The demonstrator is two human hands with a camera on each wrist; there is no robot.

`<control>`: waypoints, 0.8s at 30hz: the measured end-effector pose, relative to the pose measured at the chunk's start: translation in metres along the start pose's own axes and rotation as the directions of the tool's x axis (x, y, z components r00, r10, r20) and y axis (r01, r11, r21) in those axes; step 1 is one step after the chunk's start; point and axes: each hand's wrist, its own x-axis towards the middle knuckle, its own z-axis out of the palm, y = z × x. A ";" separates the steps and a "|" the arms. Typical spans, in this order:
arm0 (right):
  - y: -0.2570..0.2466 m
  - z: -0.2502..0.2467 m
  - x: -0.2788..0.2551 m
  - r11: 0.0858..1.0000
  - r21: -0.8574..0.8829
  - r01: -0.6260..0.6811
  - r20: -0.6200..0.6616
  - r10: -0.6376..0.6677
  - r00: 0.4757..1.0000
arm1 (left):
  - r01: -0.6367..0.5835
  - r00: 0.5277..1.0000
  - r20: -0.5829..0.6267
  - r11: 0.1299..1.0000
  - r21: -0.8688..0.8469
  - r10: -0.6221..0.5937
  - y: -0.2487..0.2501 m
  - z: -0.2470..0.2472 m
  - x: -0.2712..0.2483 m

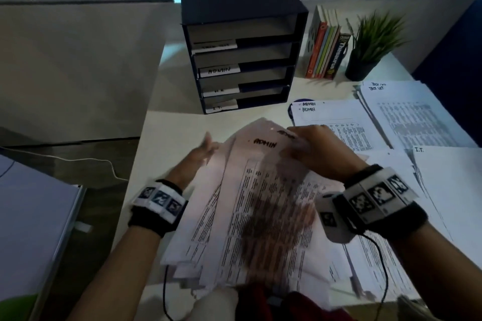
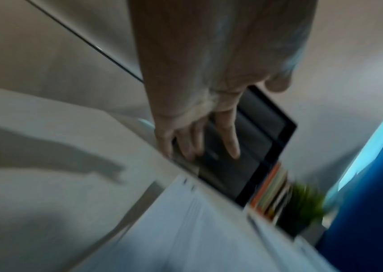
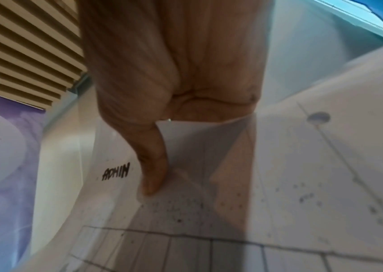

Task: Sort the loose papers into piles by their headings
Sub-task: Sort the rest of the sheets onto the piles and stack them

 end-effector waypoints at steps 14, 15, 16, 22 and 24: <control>0.050 0.008 0.016 0.961 -0.059 -0.270 -0.068 0.266 0.962 | -0.003 0.993 -0.116 0.981 0.192 0.025 -0.008 0.016 -0.016; 0.060 0.001 0.010 0.952 -0.008 -0.307 -0.126 0.303 0.944 | -0.015 0.983 -0.179 0.994 0.105 0.034 -0.009 0.011 -0.017; 0.070 -0.005 0.004 0.945 0.069 -0.319 -0.178 0.326 0.928 | -0.051 0.971 -0.233 0.998 0.023 0.055 -0.006 0.008 -0.021; 0.068 0.025 -0.022 0.571 0.811 -0.131 -0.043 0.281 0.959 | -0.264 0.942 -0.277 0.926 -0.270 0.188 0.037 0.019 -0.035; 0.053 0.031 -0.026 0.505 0.863 -0.033 -0.140 0.300 0.944 | -0.351 0.920 -0.279 0.895 -0.276 0.275 0.057 0.024 -0.040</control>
